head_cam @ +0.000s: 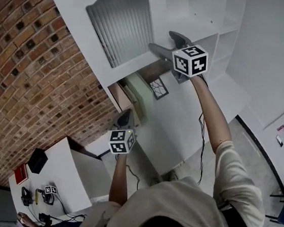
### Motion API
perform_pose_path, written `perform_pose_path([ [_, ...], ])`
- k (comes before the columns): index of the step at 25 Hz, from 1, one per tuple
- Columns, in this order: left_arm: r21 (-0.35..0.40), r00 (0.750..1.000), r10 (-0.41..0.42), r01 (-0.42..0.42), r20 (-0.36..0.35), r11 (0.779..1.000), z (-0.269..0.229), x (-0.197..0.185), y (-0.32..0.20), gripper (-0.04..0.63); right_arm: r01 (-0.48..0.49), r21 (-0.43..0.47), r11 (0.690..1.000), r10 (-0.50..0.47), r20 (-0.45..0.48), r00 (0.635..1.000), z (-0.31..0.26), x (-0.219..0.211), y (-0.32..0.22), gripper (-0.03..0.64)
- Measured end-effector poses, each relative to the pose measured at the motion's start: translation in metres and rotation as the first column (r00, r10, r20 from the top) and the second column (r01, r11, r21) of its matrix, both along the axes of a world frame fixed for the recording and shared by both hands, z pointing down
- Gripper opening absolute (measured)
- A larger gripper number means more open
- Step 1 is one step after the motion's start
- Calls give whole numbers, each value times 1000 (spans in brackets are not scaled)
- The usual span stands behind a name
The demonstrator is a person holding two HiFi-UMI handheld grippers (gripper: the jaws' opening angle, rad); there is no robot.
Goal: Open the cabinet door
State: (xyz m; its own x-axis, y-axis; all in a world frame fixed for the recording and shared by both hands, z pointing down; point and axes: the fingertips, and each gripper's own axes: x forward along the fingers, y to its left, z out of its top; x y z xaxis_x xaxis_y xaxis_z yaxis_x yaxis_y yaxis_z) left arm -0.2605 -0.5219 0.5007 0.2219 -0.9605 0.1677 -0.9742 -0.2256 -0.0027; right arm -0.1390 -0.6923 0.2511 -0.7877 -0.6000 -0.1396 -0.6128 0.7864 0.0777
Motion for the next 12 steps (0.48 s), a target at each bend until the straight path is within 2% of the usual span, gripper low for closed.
perform_pose_path([
  [4,2,1000,-19,19,11,1000,-1,-9,1,26,26,5,1000,-26,-3,1000,-14,-10,-13,426],
  [9,0,999,-34,34,13,999,1,-18,3,26,107,-16,994,-106,30,994,-15,-16,-13,419],
  [12,-3,999,-32,32,13,999,1,-19,3,26,111,-9,994,-110,41,993,-16,-16,-12,417],
])
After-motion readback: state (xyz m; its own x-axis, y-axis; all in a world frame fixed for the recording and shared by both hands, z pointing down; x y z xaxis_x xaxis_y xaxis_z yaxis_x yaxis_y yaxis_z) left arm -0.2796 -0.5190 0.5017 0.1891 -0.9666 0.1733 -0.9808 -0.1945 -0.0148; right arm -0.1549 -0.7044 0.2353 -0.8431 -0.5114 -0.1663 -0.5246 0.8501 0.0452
